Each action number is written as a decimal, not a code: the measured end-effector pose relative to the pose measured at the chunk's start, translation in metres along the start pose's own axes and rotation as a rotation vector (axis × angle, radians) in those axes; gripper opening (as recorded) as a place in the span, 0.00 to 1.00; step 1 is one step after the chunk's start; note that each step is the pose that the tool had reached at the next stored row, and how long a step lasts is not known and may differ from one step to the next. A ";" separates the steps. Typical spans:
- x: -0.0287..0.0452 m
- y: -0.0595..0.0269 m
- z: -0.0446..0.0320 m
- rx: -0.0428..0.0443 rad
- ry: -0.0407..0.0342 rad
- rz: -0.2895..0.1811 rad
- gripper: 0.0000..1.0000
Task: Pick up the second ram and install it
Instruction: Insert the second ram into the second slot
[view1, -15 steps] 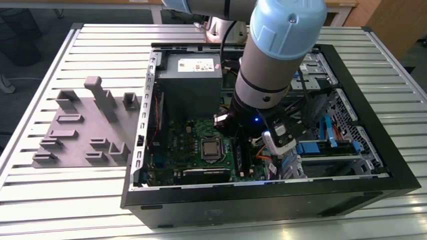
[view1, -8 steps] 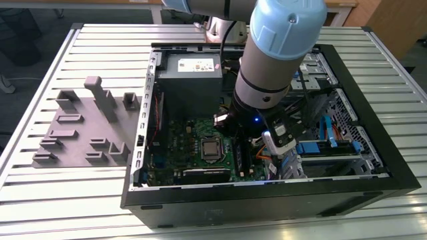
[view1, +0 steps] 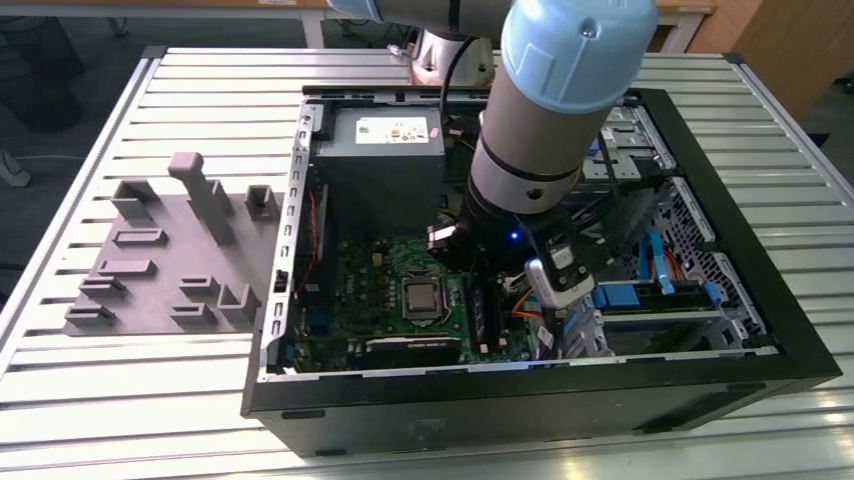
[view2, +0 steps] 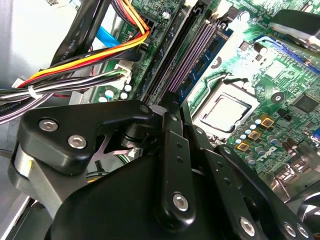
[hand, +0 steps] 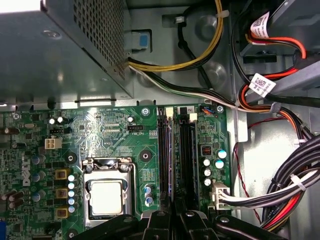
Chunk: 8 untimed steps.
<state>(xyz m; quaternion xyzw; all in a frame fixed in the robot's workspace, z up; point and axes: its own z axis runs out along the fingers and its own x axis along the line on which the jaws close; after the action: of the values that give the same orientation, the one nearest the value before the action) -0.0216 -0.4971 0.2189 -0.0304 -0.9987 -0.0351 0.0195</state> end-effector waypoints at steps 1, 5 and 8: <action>-0.0002 0.0000 0.0000 0.0001 0.0000 0.000 0.14; -0.0010 0.0001 0.0002 0.0007 0.0005 -0.006 0.14; -0.0012 0.0000 0.0010 0.0006 0.0007 -0.010 0.14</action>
<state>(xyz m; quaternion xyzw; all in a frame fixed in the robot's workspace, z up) -0.0205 -0.4970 0.2178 -0.0256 -0.9989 -0.0349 0.0197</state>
